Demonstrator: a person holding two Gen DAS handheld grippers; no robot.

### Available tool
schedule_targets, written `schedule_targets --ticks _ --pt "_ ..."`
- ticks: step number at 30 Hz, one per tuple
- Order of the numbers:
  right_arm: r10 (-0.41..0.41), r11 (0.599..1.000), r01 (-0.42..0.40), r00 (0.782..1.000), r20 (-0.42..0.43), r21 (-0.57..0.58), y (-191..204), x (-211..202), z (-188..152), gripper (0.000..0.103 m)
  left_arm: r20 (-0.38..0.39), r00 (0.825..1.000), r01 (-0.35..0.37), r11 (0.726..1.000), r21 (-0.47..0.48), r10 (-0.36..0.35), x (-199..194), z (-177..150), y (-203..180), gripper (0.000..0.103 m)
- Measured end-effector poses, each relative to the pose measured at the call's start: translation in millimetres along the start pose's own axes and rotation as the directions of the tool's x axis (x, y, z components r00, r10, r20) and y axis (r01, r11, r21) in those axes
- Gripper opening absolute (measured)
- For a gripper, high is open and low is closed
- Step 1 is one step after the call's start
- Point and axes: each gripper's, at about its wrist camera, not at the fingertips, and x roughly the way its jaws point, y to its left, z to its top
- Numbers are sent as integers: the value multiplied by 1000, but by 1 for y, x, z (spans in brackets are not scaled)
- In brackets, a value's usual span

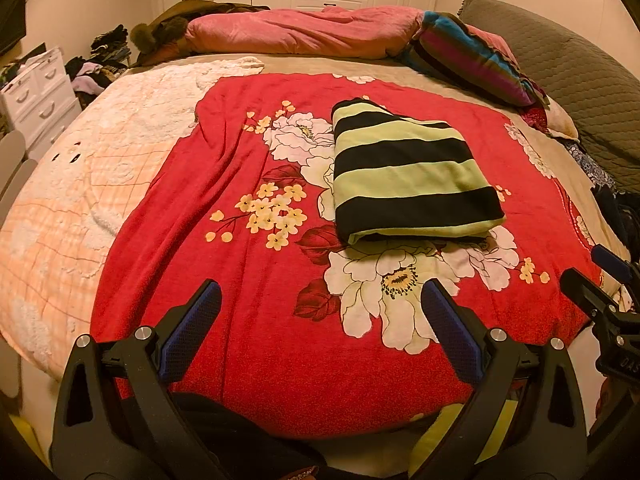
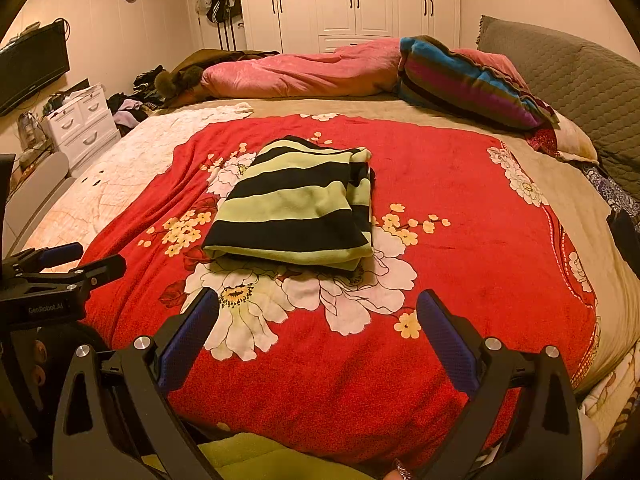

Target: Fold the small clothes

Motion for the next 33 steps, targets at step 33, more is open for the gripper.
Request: schedule_targets --ticks 33 --pt "-2 1000 2 1000 -12 8 -1 4 -6 99 0 1000 -8 1000 4 8 0 -1 2 94"
